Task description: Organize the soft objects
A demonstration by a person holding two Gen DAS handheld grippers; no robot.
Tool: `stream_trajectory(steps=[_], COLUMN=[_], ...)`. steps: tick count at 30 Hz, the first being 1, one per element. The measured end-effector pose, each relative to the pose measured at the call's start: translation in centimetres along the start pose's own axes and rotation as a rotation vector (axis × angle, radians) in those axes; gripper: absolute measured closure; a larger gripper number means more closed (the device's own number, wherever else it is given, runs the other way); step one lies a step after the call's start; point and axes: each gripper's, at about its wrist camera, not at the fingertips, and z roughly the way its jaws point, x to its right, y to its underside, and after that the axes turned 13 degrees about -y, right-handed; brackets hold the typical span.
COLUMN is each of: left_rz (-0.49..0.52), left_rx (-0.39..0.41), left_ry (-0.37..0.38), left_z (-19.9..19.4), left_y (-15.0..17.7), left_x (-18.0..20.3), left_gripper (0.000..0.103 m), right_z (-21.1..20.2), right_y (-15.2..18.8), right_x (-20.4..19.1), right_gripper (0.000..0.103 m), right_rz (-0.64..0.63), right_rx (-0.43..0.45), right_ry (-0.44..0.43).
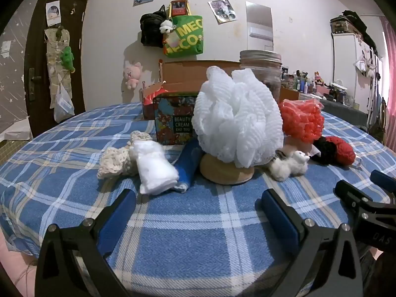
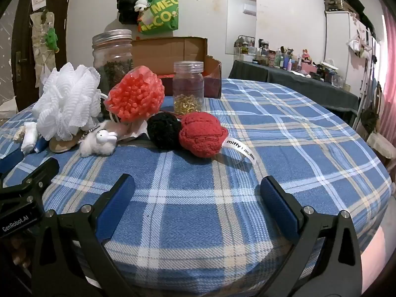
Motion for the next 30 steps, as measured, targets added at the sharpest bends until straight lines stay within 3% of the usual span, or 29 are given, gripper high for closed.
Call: stream_trajectory(steps=[30], left_rz=[-0.005], left_rx=[-0.01], left_ry=[0.003], left_z=[0.03], left_y=[0.0], left_x=[-0.02], left_gripper=[0.0], right_z=[0.09], right_y=[0.05], right_x=[-0.06], right_gripper=[0.0], right_rz=[-0.002], right_rx=[-0.004], right_ry=[0.002])
